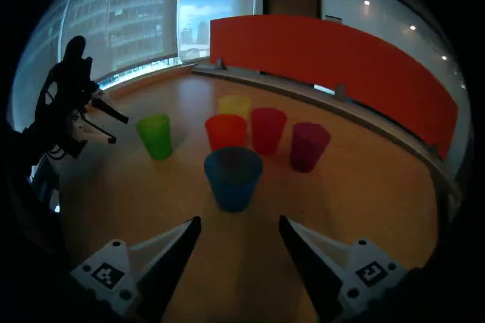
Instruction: Pour water
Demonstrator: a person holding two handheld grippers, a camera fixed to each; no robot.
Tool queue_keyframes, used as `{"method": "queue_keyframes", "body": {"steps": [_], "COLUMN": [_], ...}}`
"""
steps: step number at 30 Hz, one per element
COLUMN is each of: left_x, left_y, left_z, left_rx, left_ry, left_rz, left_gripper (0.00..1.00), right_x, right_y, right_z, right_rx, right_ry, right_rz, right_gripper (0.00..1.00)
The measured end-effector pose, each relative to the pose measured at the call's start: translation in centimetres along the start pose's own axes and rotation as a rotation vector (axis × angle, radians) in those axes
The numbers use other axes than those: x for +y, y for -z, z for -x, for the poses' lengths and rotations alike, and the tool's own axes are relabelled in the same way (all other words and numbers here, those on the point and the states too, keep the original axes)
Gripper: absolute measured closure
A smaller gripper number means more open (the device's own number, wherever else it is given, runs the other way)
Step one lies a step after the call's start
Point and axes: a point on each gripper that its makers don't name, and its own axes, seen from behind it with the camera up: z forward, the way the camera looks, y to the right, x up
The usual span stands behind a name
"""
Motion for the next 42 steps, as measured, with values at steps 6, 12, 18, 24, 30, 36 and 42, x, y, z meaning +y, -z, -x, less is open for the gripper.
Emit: {"method": "queue_keyframes", "body": {"steps": [6, 12, 18, 24, 30, 36, 42], "left_x": [-1.6, -4.1, -6.0, -7.3, -8.1, -9.3, -9.8], "left_y": [1.3, 2.5, 3.8, 4.5, 5.2, 5.9, 6.6], "left_z": [-1.1, -2.7, -3.9, -4.4, -4.9, -5.2, -5.7], "left_rx": [0.074, 0.181, 0.278, 0.343, 0.399, 0.442, 0.495], "left_ry": [0.007, 0.052, 0.088, 0.127, 0.16, 0.202, 0.245], "left_rz": [-0.091, -0.191, -0.279, -0.344, -0.394, -0.448, -0.481], "left_gripper": [0.11, 0.11, 0.11, 0.11, 0.11, 0.11, 0.11], "right_x": [1.0, 2.1, 3.6, 4.6, 6.3, 7.5, 8.0], "right_y": [1.2, 2.2, 3.0, 3.7, 4.8, 5.8, 6.5], "right_z": [-1.1, -2.2, -2.9, -3.7, -4.4, -5.1, -5.8], "right_rx": [0.064, 0.141, 0.203, 0.278, 0.351, 0.419, 0.47], "right_ry": [-0.021, -0.055, -0.101, -0.142, -0.179, -0.21, -0.233], "right_rz": [0.073, 0.162, 0.261, 0.354, 0.462, 0.547, 0.611], "right_gripper": [0.0, 0.01, 0.01, 0.01, 0.01, 0.01, 0.01]}}
